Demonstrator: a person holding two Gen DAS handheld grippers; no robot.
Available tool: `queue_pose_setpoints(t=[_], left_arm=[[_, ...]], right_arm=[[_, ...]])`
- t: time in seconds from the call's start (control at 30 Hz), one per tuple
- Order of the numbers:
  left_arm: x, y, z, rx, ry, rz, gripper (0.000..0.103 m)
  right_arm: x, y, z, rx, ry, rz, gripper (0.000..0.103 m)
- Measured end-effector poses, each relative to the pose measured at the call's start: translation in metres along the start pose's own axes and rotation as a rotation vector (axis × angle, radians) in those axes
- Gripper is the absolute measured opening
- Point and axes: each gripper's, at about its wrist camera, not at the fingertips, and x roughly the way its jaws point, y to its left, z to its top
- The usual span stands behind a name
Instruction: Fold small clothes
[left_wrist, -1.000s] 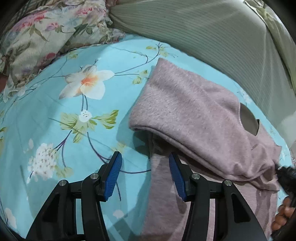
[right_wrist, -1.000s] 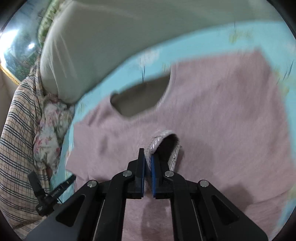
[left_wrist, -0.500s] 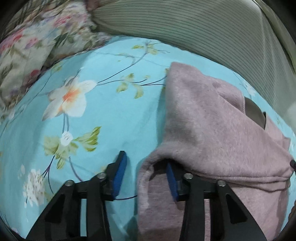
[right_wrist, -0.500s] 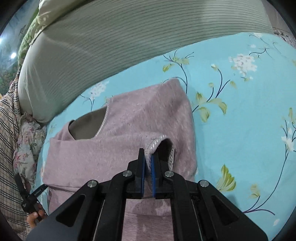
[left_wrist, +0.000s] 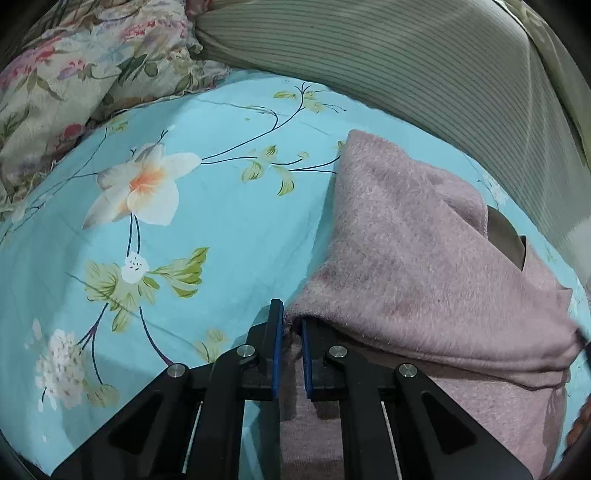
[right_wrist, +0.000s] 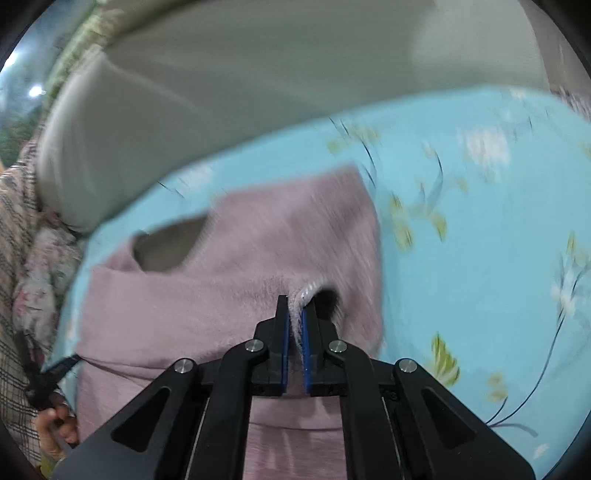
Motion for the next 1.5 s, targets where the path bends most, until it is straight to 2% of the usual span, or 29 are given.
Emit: queue_pose_setpoints(t=[0.07, 0.17, 0.27, 0.33, 0.4, 0.47, 0.5, 0.57, 0.6, 0.63, 0.7, 0.8, 0.83, 0.87, 0.9, 0.97, 1.1, 1.2, 1.27, 1.33, 1.5], left_arm=[[0.0, 0.0, -0.001, 0.006, 0.001, 0.0, 0.008], [0.0, -0.001, -0.001, 0.016, 0.002, 0.005, 0.008], [0.0, -0.001, -0.001, 0.013, 0.004, 0.007, 0.008], [0.001, -0.002, -0.001, 0.012, 0.002, 0.012, 0.008], [0.002, -0.003, -0.001, 0.013, 0.002, 0.018, 0.008], [0.002, -0.005, -0.001, 0.014, 0.004, 0.023, 0.008], [0.002, -0.004, -0.001, 0.013, 0.006, 0.021, 0.008], [0.002, -0.002, 0.0, 0.008, 0.012, 0.013, 0.008], [0.001, -0.001, 0.0, 0.006, 0.017, 0.007, 0.009], [0.001, 0.0, 0.001, 0.007, 0.022, 0.003, 0.009], [-0.002, 0.001, 0.001, 0.02, 0.036, -0.004, 0.01], [-0.012, 0.002, -0.006, 0.058, 0.049, -0.01, 0.01], [-0.016, 0.003, -0.01, 0.074, 0.058, -0.018, 0.01], [-0.021, 0.004, -0.015, 0.089, 0.067, -0.029, 0.01], [-0.026, 0.006, -0.021, 0.098, 0.074, -0.039, 0.01], [-0.039, 0.012, -0.035, 0.105, 0.096, -0.079, 0.01], [-0.066, 0.025, -0.067, 0.099, 0.152, -0.154, 0.015], [-0.089, 0.033, -0.093, 0.101, 0.177, -0.196, 0.022], [-0.104, 0.039, -0.111, 0.1, 0.202, -0.231, 0.031], [-0.116, 0.043, -0.131, 0.11, 0.24, -0.26, 0.035], [-0.144, 0.052, -0.173, 0.156, 0.291, -0.281, 0.035]], right_arm=[[0.009, -0.006, -0.004, 0.017, 0.033, 0.0, 0.007], [0.001, -0.013, -0.002, 0.057, 0.026, 0.008, 0.009], [-0.023, -0.01, 0.003, 0.069, -0.067, -0.081, 0.01], [-0.034, 0.003, 0.006, 0.038, -0.108, -0.037, 0.01], [-0.023, 0.019, 0.008, -0.013, -0.059, 0.038, 0.01], [0.004, 0.033, 0.002, -0.062, 0.046, 0.09, 0.011], [0.016, 0.035, -0.001, -0.077, 0.084, 0.087, 0.011], [0.036, 0.033, -0.009, -0.097, 0.149, 0.0, 0.01], [0.041, 0.022, -0.013, -0.079, 0.161, -0.049, 0.006], [0.039, 0.013, -0.015, -0.052, 0.145, -0.039, 0.006], [0.024, -0.001, -0.017, -0.014, 0.114, -0.076, 0.008], [-0.01, -0.003, -0.017, 0.006, 0.065, -0.037, 0.012], [-0.019, -0.002, -0.018, 0.004, 0.058, -0.021, 0.014], [-0.029, -0.001, -0.021, -0.003, 0.053, -0.006, 0.023], [-0.041, 0.001, -0.026, -0.014, 0.048, 0.015, 0.036], [-0.058, 0.004, -0.036, -0.033, 0.048, 0.04, 0.047], [-0.09, 0.004, -0.067, -0.058, 0.066, 0.087, 0.047], [-0.11, -0.001, -0.093, -0.057, 0.089, 0.115, 0.047], [-0.122, -0.003, -0.107, -0.061, 0.094, 0.126, 0.047], [-0.134, -0.01, -0.12, -0.062, 0.099, 0.153, 0.047], [-0.157, -0.032, -0.151, -0.057, 0.133, 0.167, 0.047]])
